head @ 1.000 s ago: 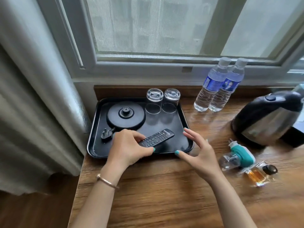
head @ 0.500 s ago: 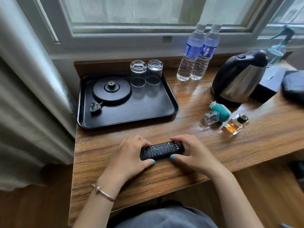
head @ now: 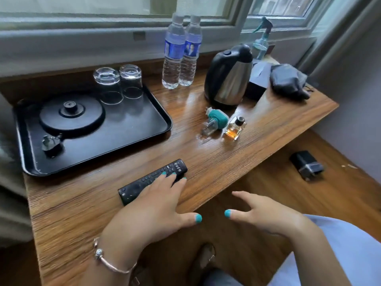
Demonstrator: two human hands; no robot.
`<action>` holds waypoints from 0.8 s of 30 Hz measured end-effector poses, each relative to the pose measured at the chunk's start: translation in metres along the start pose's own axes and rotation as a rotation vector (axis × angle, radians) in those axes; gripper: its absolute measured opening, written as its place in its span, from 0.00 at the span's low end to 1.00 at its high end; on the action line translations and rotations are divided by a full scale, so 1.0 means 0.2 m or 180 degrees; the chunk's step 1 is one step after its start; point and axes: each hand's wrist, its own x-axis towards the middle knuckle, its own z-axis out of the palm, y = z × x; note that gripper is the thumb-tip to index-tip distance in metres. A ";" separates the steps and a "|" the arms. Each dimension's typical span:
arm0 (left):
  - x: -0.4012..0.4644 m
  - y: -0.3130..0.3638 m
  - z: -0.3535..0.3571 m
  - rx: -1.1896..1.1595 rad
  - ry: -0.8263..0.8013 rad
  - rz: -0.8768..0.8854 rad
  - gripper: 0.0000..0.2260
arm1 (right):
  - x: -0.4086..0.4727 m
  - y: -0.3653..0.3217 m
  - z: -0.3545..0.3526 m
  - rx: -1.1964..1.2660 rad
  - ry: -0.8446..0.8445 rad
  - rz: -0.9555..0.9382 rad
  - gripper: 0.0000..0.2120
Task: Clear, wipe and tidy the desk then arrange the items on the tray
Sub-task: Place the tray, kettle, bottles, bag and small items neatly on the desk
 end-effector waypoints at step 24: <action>1.02 1.74 0.38 0.0254 -0.0917 0.0358 0.32 | -0.08 1.68 -0.69 0.1016 0.0713 0.0571 0.37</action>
